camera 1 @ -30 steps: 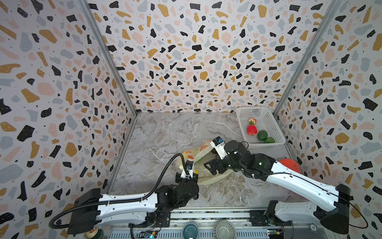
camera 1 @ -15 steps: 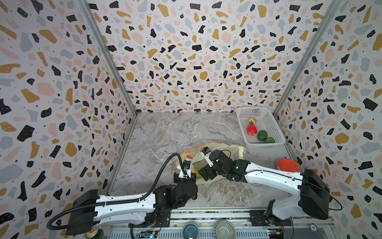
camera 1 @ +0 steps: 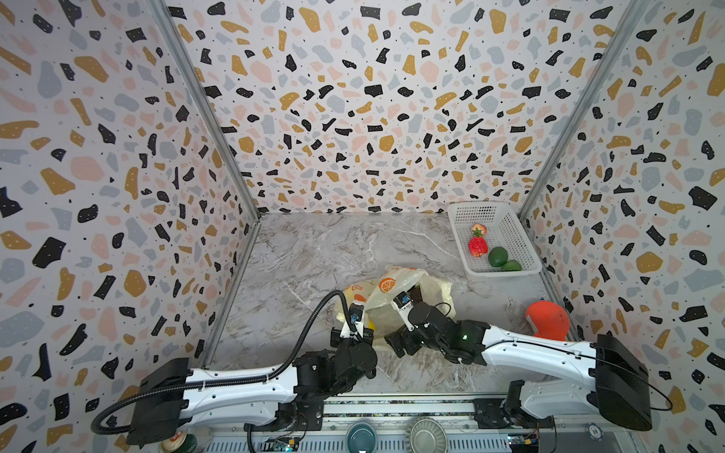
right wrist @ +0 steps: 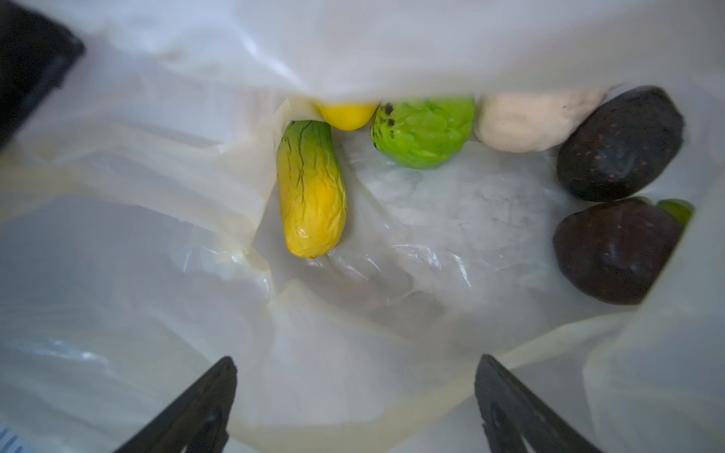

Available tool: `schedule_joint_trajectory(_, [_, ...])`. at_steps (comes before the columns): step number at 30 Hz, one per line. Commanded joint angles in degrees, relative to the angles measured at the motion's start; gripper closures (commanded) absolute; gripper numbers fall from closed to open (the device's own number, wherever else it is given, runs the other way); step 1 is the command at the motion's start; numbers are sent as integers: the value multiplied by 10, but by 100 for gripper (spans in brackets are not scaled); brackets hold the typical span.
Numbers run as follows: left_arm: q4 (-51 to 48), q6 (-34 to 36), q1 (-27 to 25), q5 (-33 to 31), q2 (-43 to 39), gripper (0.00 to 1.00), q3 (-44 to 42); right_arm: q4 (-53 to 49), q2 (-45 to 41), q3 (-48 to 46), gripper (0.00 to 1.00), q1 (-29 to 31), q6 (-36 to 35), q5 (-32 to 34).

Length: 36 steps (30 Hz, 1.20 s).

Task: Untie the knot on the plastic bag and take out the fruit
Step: 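Lower the right gripper onto the light green bumpy fruit and close on it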

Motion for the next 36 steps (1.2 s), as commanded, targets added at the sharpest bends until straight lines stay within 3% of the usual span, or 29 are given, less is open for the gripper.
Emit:
schedule_joint_trajectory(1, [10, -3, 1, -10, 3, 100, 31, -23, -21, -19, 6, 3, 11, 22])
schedule_joint_trajectory(9, [7, 12, 1, -2, 7, 100, 57, -23, -5, -32, 12, 22, -10, 27])
schedule_joint_trajectory(17, [7, 20, 1, 15, 12, 100, 61, -39, 92, 37, 13, 19, -39, 2])
schedule_joint_trajectory(26, [2, 15, 1, 38, -2, 100, 41, -69, 160, 138, 9, -78, -53, -127])
schedule_joint_trajectory(32, [3, 15, 1, 46, -6, 100, 36, -13, 153, 162, 7, -110, -41, -96])
schedule_joint_trajectory(36, [0, 9, 1, 38, -7, 100, 40, -11, 144, 149, 7, -102, -37, -101])
